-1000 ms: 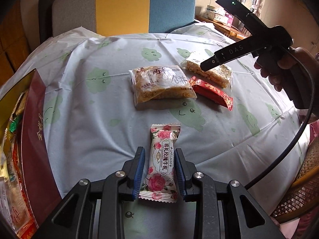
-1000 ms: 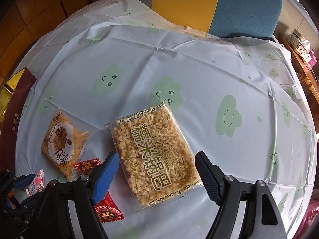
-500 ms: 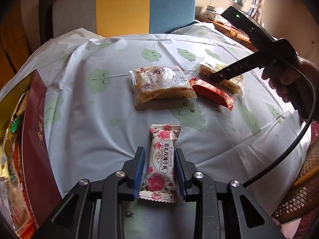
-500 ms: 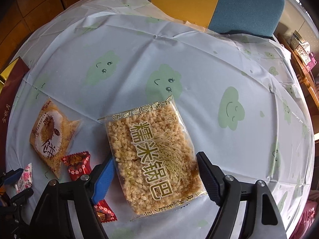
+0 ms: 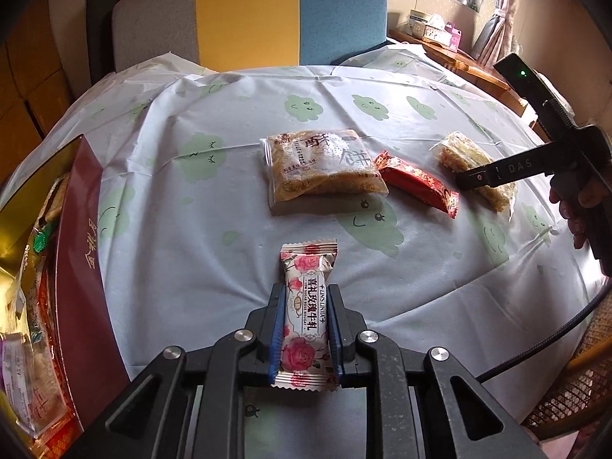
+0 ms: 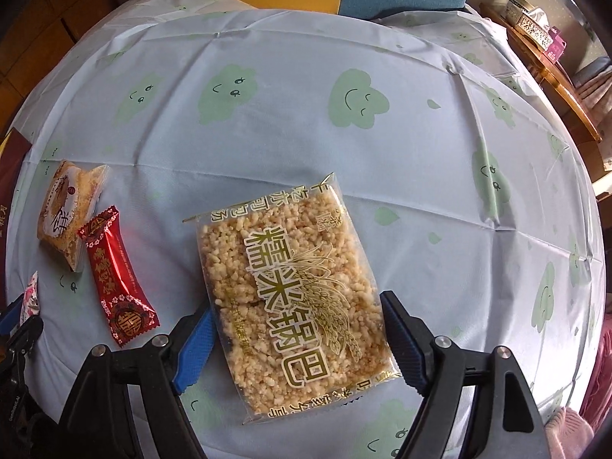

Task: Organize snacks
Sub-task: 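Lift the rose-print bar with the left tool while the right tool grasps the rice-cracker bag, then lower the rose-print bar into the tin with the left tool while the right tool holds the rice-cracker bag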

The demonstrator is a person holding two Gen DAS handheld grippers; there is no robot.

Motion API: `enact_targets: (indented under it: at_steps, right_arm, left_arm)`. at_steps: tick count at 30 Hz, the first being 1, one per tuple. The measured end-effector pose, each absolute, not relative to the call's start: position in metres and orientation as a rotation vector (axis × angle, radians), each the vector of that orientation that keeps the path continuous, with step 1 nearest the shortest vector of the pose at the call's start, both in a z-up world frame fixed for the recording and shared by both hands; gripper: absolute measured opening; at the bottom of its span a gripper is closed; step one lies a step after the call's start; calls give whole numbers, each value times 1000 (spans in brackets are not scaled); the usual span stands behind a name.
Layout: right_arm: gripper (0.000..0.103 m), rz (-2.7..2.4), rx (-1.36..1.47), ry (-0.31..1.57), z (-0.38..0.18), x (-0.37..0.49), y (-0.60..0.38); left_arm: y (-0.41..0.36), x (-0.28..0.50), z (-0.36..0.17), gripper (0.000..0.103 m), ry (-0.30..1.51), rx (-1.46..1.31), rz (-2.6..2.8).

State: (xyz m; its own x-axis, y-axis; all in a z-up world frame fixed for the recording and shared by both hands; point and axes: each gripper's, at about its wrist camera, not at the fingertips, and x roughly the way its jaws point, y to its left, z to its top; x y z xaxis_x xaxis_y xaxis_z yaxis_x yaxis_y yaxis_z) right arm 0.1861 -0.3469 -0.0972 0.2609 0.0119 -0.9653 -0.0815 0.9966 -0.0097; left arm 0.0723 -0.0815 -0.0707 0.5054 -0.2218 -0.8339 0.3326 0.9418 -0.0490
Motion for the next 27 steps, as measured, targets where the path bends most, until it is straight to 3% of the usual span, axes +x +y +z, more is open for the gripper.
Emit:
enact_targets:
  at_steps: [17, 27]
  right_arm:
    - [83, 65, -93, 1280, -102, 166, -342]
    - [82, 62, -154, 1260, -102, 162, -327]
  left_arm:
    - [-53, 46, -7, 20, 849, 67, -259]
    - [-12, 42, 1, 20, 863, -12, -177]
